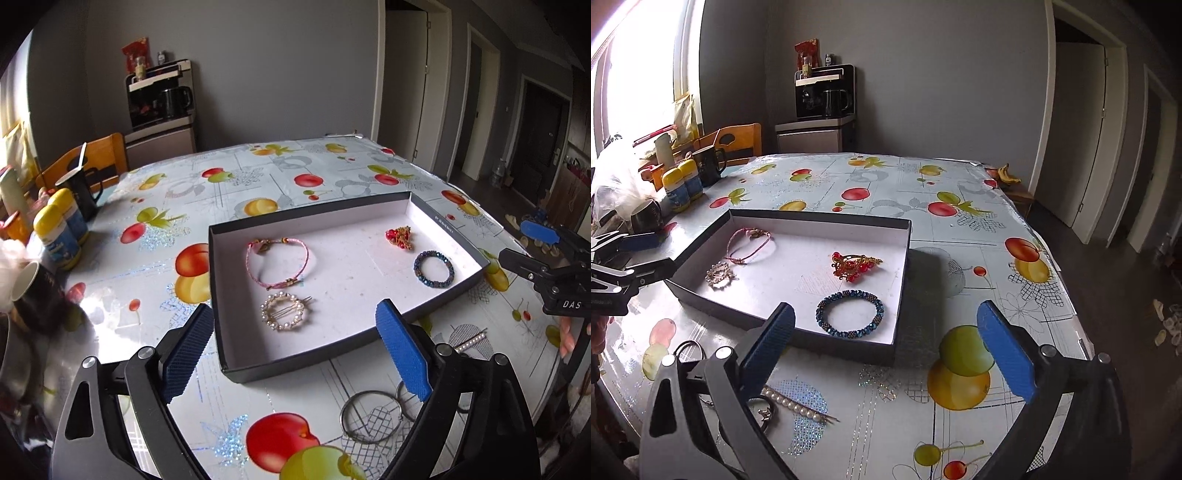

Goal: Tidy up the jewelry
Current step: 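Withdraw both tools from the box toward the bangles and hair ties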

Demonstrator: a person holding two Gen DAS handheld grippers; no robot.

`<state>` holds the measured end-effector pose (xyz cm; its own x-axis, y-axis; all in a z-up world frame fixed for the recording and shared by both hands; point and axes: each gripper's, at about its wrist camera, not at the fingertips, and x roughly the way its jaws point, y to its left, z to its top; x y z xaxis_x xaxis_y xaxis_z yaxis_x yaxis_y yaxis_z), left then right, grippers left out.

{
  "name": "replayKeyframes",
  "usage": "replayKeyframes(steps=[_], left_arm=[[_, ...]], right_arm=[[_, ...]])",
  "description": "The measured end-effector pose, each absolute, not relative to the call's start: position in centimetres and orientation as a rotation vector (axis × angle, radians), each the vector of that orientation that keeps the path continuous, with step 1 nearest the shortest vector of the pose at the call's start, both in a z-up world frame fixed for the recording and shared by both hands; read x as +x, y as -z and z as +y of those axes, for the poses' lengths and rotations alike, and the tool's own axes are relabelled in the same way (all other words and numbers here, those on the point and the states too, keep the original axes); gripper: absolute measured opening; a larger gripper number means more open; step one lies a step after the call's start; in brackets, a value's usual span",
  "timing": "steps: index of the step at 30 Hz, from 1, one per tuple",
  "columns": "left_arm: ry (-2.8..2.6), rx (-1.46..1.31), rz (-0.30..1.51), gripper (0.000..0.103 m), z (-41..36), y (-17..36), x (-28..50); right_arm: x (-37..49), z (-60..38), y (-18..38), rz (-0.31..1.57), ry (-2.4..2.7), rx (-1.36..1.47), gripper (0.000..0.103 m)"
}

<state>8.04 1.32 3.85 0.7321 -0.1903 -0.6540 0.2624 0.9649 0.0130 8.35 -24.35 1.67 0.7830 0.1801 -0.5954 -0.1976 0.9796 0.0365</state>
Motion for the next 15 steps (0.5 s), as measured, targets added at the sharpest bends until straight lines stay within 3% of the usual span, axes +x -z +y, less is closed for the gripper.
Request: replayKeyframes(steps=[15], left_arm=[[0.196,0.196,0.646,0.095,1.1,-2.7,3.1]], right_arm=[[5.2,-24.3,-1.5,0.629,-0.236,-0.047,0.097]])
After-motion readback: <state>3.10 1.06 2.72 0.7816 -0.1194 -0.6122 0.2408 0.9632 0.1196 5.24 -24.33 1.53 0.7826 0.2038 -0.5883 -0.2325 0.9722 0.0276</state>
